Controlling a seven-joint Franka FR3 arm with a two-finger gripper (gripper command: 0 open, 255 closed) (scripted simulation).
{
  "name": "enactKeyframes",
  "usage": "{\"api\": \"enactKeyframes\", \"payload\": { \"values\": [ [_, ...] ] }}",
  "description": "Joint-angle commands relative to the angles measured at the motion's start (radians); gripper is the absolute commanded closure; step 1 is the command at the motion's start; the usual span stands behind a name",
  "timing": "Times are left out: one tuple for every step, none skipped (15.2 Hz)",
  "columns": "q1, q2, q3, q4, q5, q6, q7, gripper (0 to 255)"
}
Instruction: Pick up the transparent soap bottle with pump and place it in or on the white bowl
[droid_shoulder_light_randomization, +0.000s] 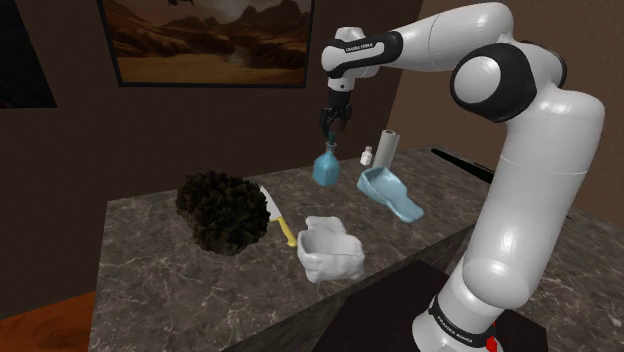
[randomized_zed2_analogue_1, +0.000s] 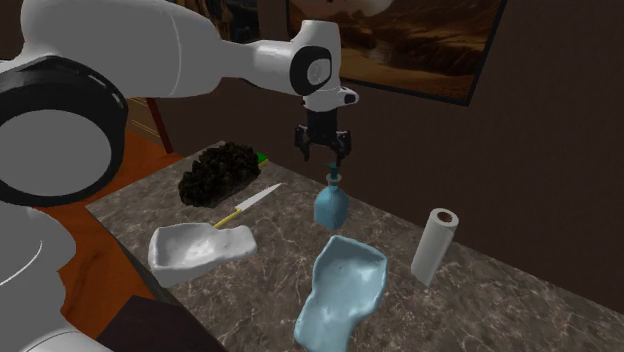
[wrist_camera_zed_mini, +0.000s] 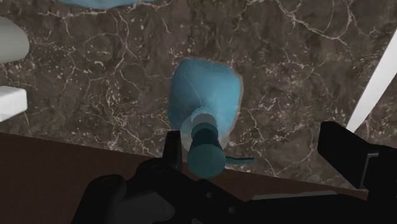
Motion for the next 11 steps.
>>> {"api": "enactKeyframes", "payload": {
  "values": [
    [-0.018, 0.07, -0.007, 0.077, 0.019, -0.001, -0.022, 0],
    [-0.02, 0.074, -0.007, 0.081, 0.02, -0.002, -0.023, 0],
    [-0.02, 0.075, -0.006, 0.07, 0.02, 0.011, -0.023, 0],
    [-0.02, 0.077, -0.006, 0.058, 0.021, 0.024, -0.024, 0],
    [-0.02, 0.079, -0.006, 0.048, 0.021, 0.036, -0.024, 0],
    [-0.02, 0.081, -0.006, 0.037, 0.022, 0.049, -0.025, 0],
    [-0.021, 0.083, -0.006, 0.027, 0.023, 0.062, -0.025, 0],
    [-0.021, 0.086, -0.005, 0.017, 0.024, 0.074, -0.026, 0],
    [-0.021, 0.091, -0.005, 0.002, 0.025, 0.094, -0.027, 0],
    [-0.021, 0.09, -0.005, 0.002, 0.025, 0.094, -0.027, 0],
    [-0.021, 0.091, -0.005, 0.002, 0.025, 0.094, -0.027, 0]
  ]
}}
